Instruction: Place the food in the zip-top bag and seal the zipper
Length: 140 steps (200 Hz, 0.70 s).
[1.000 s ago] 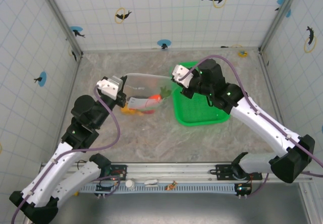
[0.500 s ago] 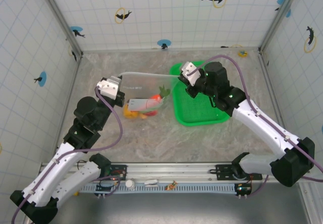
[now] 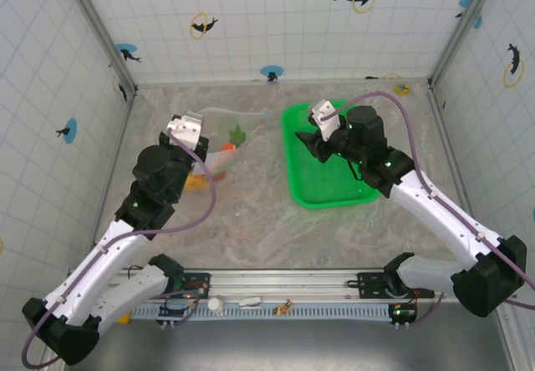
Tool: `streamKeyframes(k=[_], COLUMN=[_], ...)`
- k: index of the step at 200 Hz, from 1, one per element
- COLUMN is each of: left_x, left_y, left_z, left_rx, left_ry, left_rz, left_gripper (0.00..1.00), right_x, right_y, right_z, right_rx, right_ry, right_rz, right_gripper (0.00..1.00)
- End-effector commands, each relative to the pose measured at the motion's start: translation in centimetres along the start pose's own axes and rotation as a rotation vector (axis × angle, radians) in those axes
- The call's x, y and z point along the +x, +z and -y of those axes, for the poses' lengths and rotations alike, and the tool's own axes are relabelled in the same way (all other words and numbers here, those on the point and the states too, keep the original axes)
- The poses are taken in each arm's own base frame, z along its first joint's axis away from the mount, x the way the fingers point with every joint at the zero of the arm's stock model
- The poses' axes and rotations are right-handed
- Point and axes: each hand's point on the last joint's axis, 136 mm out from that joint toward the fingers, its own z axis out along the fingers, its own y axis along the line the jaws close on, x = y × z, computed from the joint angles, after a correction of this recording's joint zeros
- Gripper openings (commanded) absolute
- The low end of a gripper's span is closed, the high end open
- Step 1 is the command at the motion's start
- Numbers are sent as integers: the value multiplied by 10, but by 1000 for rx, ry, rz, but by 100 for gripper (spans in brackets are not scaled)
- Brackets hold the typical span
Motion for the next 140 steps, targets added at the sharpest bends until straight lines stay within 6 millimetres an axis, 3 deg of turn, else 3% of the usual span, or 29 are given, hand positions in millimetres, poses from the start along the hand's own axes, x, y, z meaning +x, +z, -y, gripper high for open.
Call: streamKeyframes(k=[1,14,31,51,70,90,127,140], left_x=[-15,11,62,119,154,175,189,190], left_y=[-5,-7,-14,-33,-53,-68,-78,-80], left_z=[27,55,84,120,164,198,239,253], left_rx=[167,294,352,382,513,633,796,860], left_ry=[-65,-153,-290,-341,-383,-454,-551,-553], left_rz=[76,10,-137,-275,-389,-479,-523,-543], left_gripper=[0,0,0,0,3,21,45,62], right_x=[-6,-1,5,10,16,22,26,31], right_y=[-9,-12,-15,-18,-19,-21,-26,-28], right_z=[5,7,7,9,10,16,34,47], right_rx=[32,44,50,58,62,91,135,178], right_ry=[43,62,81,113,139,160,229,268], right_rz=[42,32,28,28,20,11,15,-4], right_gripper=[52,52,52,52,52,54,54,54])
